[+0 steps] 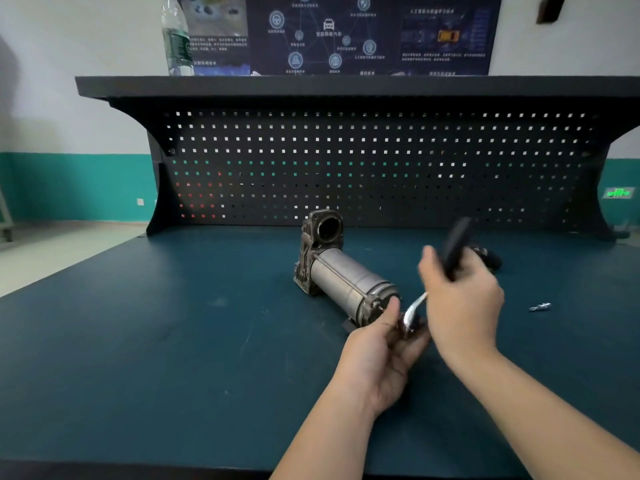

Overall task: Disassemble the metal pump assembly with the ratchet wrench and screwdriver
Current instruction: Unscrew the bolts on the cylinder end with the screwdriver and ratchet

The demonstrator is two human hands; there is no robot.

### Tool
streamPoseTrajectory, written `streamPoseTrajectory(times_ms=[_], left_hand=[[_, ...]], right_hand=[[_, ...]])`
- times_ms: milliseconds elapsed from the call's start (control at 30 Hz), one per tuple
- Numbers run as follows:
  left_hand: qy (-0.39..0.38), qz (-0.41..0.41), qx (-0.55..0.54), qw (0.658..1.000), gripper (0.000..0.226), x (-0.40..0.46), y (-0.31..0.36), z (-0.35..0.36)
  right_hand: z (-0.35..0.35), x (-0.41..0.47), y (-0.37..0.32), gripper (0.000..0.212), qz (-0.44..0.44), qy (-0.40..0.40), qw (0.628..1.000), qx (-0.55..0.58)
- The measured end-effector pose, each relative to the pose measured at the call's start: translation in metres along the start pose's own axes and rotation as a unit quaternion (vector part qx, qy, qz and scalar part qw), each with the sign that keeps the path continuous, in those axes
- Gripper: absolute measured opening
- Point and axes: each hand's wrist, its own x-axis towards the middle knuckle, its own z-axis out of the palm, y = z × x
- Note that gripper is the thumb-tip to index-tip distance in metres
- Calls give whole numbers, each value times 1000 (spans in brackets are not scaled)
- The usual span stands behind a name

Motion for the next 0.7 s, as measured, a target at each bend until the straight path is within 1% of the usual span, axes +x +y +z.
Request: streamPoseTrajectory(times_ms=[33,67,100,133,167,200,233,267,300,333,367,400,433,467,500,533,567,600,633,667,700], left_hand=[[-12,-1,12,1000,13,0,1,-1],[-23,-3,23,999,9,0,1,-1],[-29,-7,31,999,8,0,2,-2],[-28,-9,37,999,8,0,3,-2],[-19,-8,44,999,8,0,3,-2],[-8,-6,46,999,10,1,3,-2],[1,-4,38,999,14,2,3,-1],[6,-2,24,1000,19,3,3,0],[10,2,10,1000,24,4,2,0],[12,6,4,1000,26,5,1,-1],[15,11,5,1000,25,5,0,-1],[17,16,11,1000,22,4,0,-2],[18,22,17,999,20,3,0,-2],[16,28,25,999,18,4,0,-3],[17,35,32,999,17,3,0,-4],[21,40,38,998,15,2,1,-6],[28,43,47,998,14,1,1,-7],[34,45,57,997,15,1,1,-8],[34,45,62,997,17,1,2,-8],[31,45,59,997,16,1,3,-7],[29,43,50,997,15,0,3,-6]], right_hand=[[-3,-7,-4,28,-169,-24,985,-28],[-4,-13,-6,24,-317,-52,946,-53],[-3,-15,-6,22,-416,-69,904,-67],[-1,-16,-4,21,-441,-72,892,-67],[1,-17,-2,21,-398,-58,914,-54],[2,-16,-1,25,-296,-37,954,-26],[2,-12,-2,29,-153,-22,988,9],[4,-4,0,33,-2,-11,999,46],[5,4,4,35,123,-6,990,70],[7,8,8,35,192,-2,978,82],[10,9,12,35,200,5,975,94],[12,7,13,34,158,14,981,109],[12,1,11,33,84,22,989,119],[12,-6,9,34,-9,32,993,114],[12,-13,5,33,-108,30,988,102],[11,-18,2,32,-203,14,975,89],[9,-20,1,31,-289,-12,954,84],[9,-21,1,31,-348,-33,934,80],[9,-20,3,32,-370,-42,925,75],[8,-19,5,34,-341,-44,936,78],[9,-17,8,35,-256,-38,962,91]])
